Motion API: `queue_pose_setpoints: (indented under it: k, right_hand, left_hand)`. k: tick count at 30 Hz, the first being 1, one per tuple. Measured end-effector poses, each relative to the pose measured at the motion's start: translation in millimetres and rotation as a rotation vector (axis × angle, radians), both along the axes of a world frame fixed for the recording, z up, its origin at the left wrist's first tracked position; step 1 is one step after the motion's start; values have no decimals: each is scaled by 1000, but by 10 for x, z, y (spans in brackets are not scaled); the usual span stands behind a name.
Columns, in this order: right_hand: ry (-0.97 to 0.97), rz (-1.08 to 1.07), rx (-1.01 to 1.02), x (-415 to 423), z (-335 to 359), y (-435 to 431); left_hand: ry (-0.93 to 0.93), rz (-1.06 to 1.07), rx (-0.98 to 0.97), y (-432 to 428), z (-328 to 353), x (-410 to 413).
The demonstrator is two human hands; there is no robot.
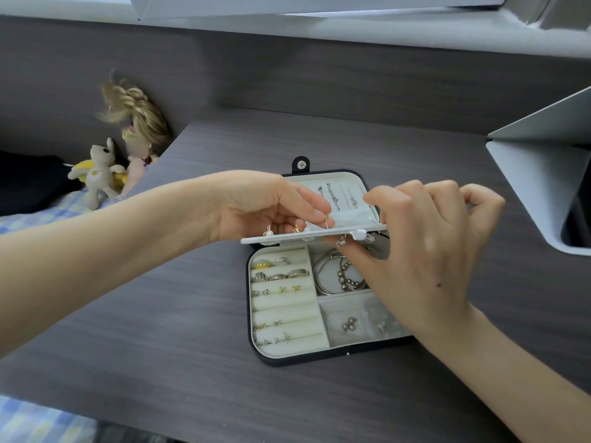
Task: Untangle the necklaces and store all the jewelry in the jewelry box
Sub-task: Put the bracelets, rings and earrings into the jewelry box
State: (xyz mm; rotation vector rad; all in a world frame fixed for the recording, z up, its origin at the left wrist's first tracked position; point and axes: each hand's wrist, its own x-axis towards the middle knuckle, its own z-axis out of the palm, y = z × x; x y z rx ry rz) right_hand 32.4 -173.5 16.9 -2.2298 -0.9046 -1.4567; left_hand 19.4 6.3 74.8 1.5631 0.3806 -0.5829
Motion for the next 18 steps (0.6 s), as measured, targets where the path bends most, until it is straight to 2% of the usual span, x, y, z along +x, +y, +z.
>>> queue_pose_setpoints:
  k: [10,18]
  right_hand:
    - [3,2,6,1,0,5]
    - [-11,-3,14,2,-11,9]
  left_hand:
    - [-18,-9,65,-28,15,-34]
    - [-127,-47,91,10,-24,-75]
